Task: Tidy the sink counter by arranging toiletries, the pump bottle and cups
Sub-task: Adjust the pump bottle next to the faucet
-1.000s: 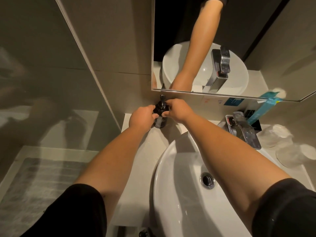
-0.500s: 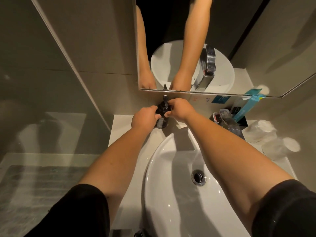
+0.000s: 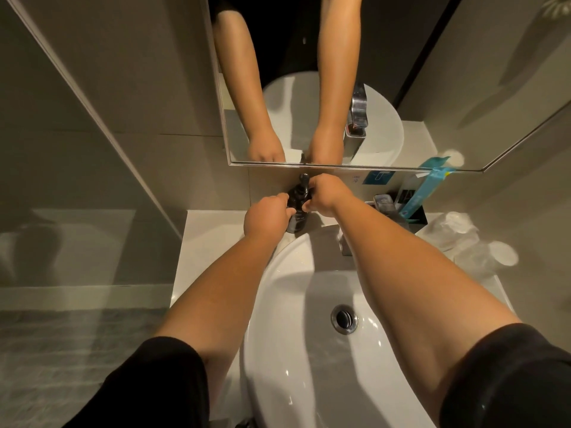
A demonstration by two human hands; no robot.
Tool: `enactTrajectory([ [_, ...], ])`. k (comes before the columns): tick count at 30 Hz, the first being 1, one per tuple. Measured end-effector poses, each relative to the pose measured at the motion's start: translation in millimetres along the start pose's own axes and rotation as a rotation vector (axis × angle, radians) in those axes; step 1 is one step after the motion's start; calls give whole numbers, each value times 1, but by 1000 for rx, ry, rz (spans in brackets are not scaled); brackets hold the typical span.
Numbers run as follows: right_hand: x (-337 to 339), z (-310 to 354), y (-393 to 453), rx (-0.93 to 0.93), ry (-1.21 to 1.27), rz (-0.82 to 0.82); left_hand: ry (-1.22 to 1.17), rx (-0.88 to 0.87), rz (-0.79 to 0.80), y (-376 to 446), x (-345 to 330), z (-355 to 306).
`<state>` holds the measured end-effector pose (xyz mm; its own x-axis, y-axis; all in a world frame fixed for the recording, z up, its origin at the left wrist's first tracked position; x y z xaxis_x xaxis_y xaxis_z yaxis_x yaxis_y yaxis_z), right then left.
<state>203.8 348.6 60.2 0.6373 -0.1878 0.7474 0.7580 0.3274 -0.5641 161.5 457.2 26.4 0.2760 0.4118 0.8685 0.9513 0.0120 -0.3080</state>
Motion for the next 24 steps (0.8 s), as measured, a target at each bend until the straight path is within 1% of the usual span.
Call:
enactTrajectory([
  [10, 5, -8, -5, -67, -27, -1, 16, -18, -26, 4, -7, -12],
  [24, 3, -9, -5, -79, 21, -6, 29, -40, -44, 6, -7, -11],
])
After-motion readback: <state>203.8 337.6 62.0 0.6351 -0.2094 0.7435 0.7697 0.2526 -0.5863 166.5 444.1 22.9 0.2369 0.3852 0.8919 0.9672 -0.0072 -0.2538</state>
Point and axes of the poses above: each hand's wrist, its own y-axis towards the middle knuckle, its own x-axis out of the back of the hand, z = x × y, the point moved 10 cm from there along y, towards the middle knuckle, and after that the axes turned 14 degrees about z, right-handed, at the moved point
